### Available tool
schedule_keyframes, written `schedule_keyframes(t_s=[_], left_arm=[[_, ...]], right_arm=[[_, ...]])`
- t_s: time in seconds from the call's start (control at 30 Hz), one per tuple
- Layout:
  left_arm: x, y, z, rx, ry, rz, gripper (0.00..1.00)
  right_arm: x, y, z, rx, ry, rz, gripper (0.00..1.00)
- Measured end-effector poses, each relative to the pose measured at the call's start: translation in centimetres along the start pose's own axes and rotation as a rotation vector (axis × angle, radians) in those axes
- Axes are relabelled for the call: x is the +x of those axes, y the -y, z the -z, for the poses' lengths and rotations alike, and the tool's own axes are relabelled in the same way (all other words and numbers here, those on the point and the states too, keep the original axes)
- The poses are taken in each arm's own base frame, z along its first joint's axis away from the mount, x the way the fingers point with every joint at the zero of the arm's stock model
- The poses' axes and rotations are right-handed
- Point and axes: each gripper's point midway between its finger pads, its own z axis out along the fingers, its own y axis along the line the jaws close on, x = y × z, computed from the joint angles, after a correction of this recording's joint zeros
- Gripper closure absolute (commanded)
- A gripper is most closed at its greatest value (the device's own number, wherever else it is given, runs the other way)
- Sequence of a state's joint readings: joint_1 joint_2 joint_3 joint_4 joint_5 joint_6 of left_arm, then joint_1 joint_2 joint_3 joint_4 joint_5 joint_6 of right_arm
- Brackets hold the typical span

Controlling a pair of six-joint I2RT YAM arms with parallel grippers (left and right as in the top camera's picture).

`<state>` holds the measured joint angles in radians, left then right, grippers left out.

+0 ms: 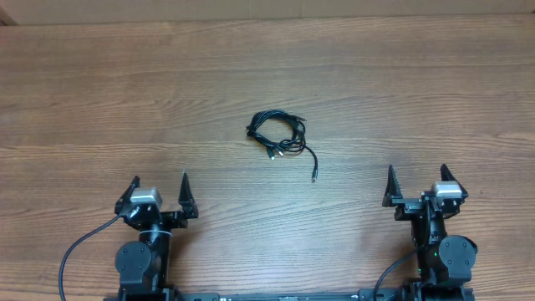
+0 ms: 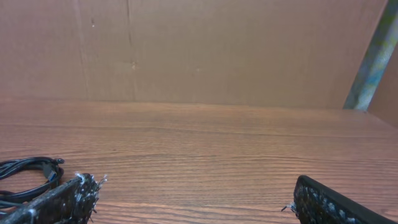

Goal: Untangle cables

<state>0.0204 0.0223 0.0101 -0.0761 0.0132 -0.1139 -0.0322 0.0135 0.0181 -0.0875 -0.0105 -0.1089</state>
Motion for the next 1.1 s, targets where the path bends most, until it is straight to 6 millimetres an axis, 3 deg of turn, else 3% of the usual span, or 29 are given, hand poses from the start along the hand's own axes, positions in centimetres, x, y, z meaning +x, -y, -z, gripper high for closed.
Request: schedule_keyframes(t_s=[0.1,0.17,0.37,0.5,0.63,0.83,1.0,1.1], left_arm=[[-0.8,0.3,0.3,0.009,-0.004,-0.002,0.00],[-2.8,0.5,0.9,0.009,0.008,-0.006,0.00],[-13.0,1.4,3.9,-0.001,0.052,-0.017,0.00],[-18.4,2.2,3.8,-0.006,-0.066,-0.017,0.00],[-21.2,2.9,1.1,-0.001,-0.284,-0.012,0.00],[-24.2,3.6,-5.9,-0.009,-0.557,0.002,0.00],[-24.0,4.0,-12.2,0.007,-0.695,0.019,0.00],[-21.5,5.4,-14.5,0.095,-0.808,0.041,0.00]], right_arm=[[0.0,0.0,0.0,0.000,0.000,0.000,0.00],[0.0,0.0,0.0,0.000,0.000,0.000,0.00],[0.0,0.0,0.0,0.000,-0.001,0.000,0.00],[0.0,0.0,0.0,0.000,-0.002,0.000,0.00],[0.0,0.0,0.0,0.000,-0.001,0.001,0.00],[0.0,0.0,0.0,0.000,-0.001,0.000,0.00],[0.0,0.0,0.0,0.000,-0.001,0.000,0.00],[0.0,0.0,0.0,0.000,-0.001,0.000,0.00]])
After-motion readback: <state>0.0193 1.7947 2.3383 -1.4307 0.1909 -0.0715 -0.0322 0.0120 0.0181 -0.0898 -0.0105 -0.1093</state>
